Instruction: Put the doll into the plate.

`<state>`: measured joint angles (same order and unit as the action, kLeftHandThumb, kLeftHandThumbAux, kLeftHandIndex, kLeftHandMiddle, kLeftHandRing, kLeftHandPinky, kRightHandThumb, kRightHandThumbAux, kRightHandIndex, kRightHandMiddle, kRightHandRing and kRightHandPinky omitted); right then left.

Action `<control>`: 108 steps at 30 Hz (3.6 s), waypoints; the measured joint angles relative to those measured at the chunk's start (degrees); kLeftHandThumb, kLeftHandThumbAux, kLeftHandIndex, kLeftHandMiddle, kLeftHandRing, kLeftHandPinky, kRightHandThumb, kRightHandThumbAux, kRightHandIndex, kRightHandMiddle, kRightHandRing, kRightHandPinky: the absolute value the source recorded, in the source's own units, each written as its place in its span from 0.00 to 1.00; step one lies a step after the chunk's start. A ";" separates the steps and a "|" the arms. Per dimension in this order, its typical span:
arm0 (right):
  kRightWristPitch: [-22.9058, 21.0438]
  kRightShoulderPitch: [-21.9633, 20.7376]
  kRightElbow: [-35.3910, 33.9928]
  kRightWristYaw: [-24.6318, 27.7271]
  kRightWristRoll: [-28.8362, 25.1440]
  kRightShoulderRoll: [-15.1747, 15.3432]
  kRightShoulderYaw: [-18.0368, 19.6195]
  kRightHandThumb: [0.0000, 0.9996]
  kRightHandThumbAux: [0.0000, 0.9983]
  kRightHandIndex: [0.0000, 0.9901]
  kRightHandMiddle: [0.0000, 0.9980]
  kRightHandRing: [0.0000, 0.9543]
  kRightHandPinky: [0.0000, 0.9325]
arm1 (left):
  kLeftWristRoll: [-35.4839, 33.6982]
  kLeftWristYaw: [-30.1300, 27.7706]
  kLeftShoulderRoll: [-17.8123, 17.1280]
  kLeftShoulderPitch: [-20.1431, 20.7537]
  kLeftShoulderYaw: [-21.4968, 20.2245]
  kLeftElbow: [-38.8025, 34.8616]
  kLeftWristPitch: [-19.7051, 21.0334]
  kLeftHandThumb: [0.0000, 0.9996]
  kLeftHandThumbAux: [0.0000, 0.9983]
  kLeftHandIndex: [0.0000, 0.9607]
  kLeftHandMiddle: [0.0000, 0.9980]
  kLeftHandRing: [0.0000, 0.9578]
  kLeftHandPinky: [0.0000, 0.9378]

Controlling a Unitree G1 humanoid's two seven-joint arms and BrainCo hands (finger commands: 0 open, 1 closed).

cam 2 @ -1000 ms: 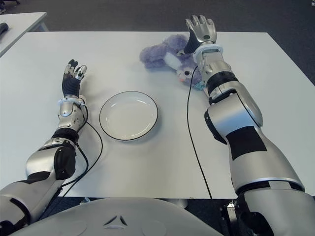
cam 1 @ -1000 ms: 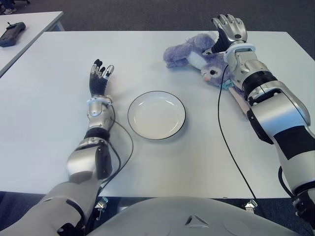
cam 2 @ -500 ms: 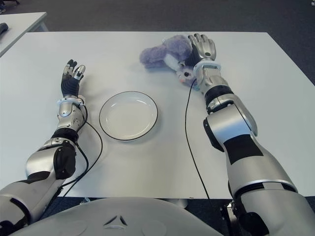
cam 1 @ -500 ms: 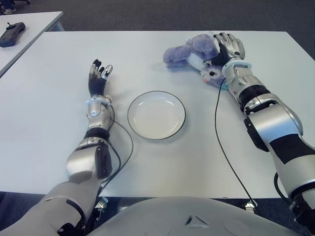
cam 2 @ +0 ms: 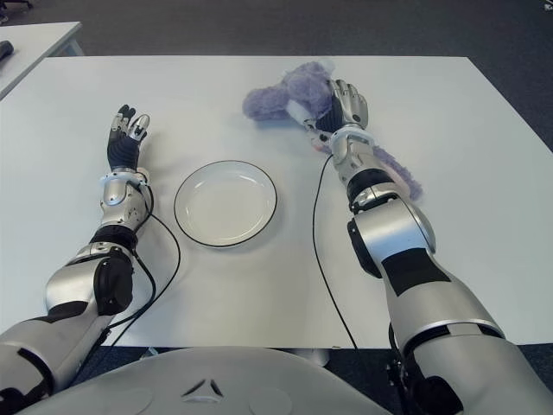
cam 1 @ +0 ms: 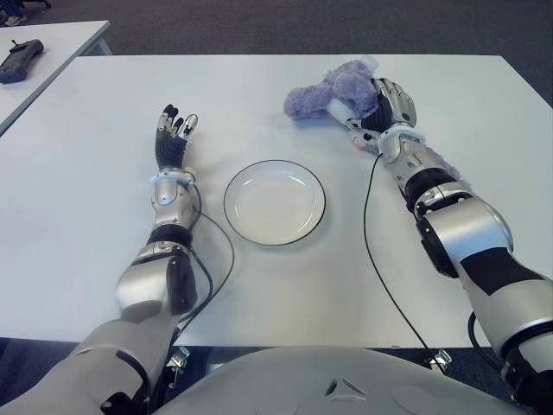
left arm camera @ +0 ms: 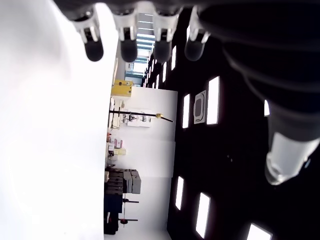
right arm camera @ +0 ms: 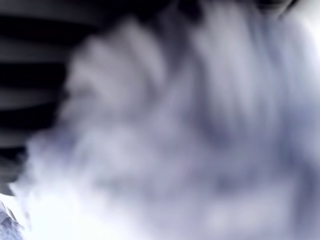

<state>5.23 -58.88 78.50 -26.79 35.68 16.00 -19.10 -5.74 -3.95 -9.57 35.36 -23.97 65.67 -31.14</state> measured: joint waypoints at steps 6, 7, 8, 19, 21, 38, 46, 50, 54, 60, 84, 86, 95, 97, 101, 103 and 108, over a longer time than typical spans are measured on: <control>0.41 1.02 -0.30 -1.59 -1.24 -1.64 1.81 0.12 0.64 0.00 0.00 0.00 0.03 | 0.00 -0.30 -0.09 -0.08 -0.11 0.00 0.00 0.00 0.57 0.01 0.07 0.04 0.02; 0.57 1.17 -0.35 -1.82 -1.53 -1.85 2.10 0.12 0.64 0.00 0.00 0.00 0.03 | 0.00 -0.37 -0.10 -0.09 -0.15 0.00 0.00 0.00 0.57 0.01 0.07 0.04 0.02; 0.73 1.34 -0.43 -2.07 -1.82 -2.09 2.37 0.12 0.65 0.00 0.00 0.00 0.03 | 0.00 -0.45 -0.10 -0.11 -0.19 0.00 0.00 0.00 0.57 0.01 0.06 0.04 0.02; 4.11 3.85 -1.48 -5.35 -4.39 -5.67 5.64 0.24 0.69 0.03 0.07 0.10 0.17 | 0.00 -0.80 -0.44 -0.36 -0.33 0.00 0.00 0.00 0.56 0.01 0.07 0.04 0.02; 5.30 4.45 -1.77 -5.54 -5.19 -6.38 6.87 0.36 0.71 0.12 0.18 0.23 0.31 | 0.00 -0.81 -0.53 -0.42 -0.33 0.00 0.00 0.00 0.56 0.01 0.07 0.04 0.02; 7.43 4.83 -3.41 -0.81 -11.24 -7.56 15.95 0.70 0.72 0.44 0.68 0.73 0.79 | 0.00 -0.81 -0.58 -0.46 -0.33 0.00 0.00 0.00 0.55 0.02 0.07 0.04 0.01; 7.27 4.76 -3.99 -0.01 -13.77 -7.77 20.43 0.71 0.72 0.45 0.78 0.83 0.88 | 0.00 -0.81 -0.57 -0.46 -0.33 0.00 0.00 0.00 0.55 0.02 0.07 0.04 0.02; 7.28 4.73 -4.18 0.00 -14.77 -7.93 22.35 0.71 0.71 0.45 0.80 0.84 0.89 | 0.00 -0.80 -0.54 -0.45 -0.33 0.00 0.00 0.00 0.55 0.02 0.07 0.04 0.02; 7.33 4.72 -4.33 0.00 -15.44 -7.98 23.63 0.71 0.71 0.45 0.82 0.86 0.90 | 0.00 -0.80 -0.51 -0.45 -0.34 0.00 0.00 0.00 0.55 0.02 0.07 0.05 0.02; 7.88 4.75 -4.36 0.20 -15.61 -7.74 24.96 0.71 0.71 0.45 0.83 0.87 0.90 | 0.00 -0.80 -0.48 -0.44 -0.42 0.00 0.00 0.00 0.55 0.02 0.08 0.05 0.02; 11.60 4.37 -3.79 3.01 -16.28 -5.24 29.19 0.71 0.72 0.45 0.86 0.90 0.89 | 0.00 -0.80 -0.15 -0.21 -0.92 0.00 0.03 0.00 0.55 0.03 0.08 0.06 0.03; 11.99 4.31 -3.73 3.03 -16.27 -4.93 29.19 0.71 0.72 0.44 0.86 0.90 0.89 | 0.00 -0.80 -0.10 -0.17 -1.08 0.00 0.03 0.00 0.54 0.03 0.08 0.06 0.03; 12.74 3.62 -3.12 2.97 -15.91 -3.55 28.78 0.70 0.72 0.44 0.86 0.90 0.88 | 0.00 -0.80 0.12 0.06 -1.82 0.00 0.26 0.00 0.54 0.03 0.08 0.06 0.04; 12.87 3.31 -2.92 2.93 -15.71 -3.27 28.37 0.70 0.72 0.44 0.86 0.90 0.88 | -0.01 -0.81 0.14 0.09 -1.88 0.00 0.28 0.00 0.54 0.03 0.08 0.06 0.04; 13.05 2.69 -2.49 2.74 -15.44 -2.78 27.17 0.70 0.72 0.44 0.86 0.90 0.88 | -0.01 -0.80 0.16 0.12 -1.99 0.00 0.30 0.00 0.54 0.03 0.08 0.06 0.04; 13.26 2.41 -2.42 2.48 -15.30 -2.63 26.54 0.70 0.72 0.44 0.86 0.90 0.87 | -0.01 -0.81 0.16 0.12 -2.05 0.01 0.30 0.00 0.54 0.03 0.08 0.06 0.04; 14.91 1.92 -2.39 1.34 -14.98 -2.50 24.61 0.70 0.72 0.44 0.86 0.90 0.88 | -0.01 -0.80 0.16 0.12 -2.24 0.01 0.32 0.00 0.54 0.03 0.09 0.06 0.04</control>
<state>20.15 -56.97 76.12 -25.45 20.70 13.50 5.51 -5.75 -4.75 -9.41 35.48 -26.21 65.67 -30.82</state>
